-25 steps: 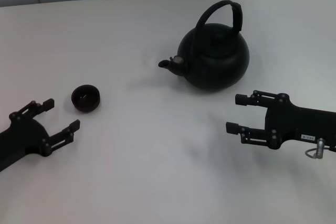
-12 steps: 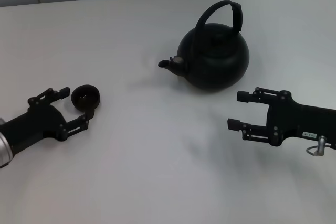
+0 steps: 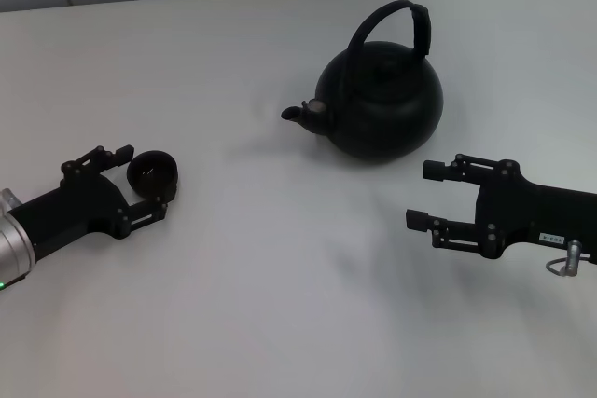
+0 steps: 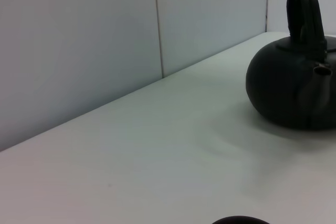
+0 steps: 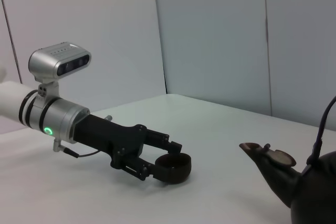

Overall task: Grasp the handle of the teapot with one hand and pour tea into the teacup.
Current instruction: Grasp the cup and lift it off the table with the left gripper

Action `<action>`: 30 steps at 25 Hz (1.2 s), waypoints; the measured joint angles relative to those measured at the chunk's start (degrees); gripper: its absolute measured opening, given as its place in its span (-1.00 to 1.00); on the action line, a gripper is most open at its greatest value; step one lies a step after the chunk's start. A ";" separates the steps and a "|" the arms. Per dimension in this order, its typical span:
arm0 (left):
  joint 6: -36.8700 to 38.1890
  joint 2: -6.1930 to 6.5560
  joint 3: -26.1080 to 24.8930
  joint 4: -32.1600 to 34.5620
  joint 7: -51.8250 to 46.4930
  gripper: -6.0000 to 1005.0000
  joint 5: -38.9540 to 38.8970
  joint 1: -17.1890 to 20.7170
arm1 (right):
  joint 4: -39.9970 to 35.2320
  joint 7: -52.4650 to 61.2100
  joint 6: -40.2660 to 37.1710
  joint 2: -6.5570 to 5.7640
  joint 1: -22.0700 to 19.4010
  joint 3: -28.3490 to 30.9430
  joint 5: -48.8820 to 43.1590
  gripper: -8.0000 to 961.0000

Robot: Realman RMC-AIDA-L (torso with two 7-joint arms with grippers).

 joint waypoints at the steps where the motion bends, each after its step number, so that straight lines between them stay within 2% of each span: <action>1: -0.11 0.00 0.14 -0.01 -0.02 0.48 0.00 -0.06 | 0.00 0.01 -0.02 0.00 0.00 0.01 0.00 0.51; 21: -1.23 0.06 0.25 -0.83 -0.16 0.42 -0.02 -0.96 | 0.00 0.06 -0.08 -0.01 0.32 -0.01 0.00 0.51; 26: 1.08 0.06 0.25 -0.83 -0.16 0.38 -1.13 -1.25 | 0.00 0.07 -0.08 -0.08 0.37 -0.01 0.00 0.51; 30: 2.47 0.01 0.38 -0.84 -0.13 0.37 -1.66 -2.91 | 0.00 0.09 -0.08 -0.10 0.36 -0.01 0.00 0.51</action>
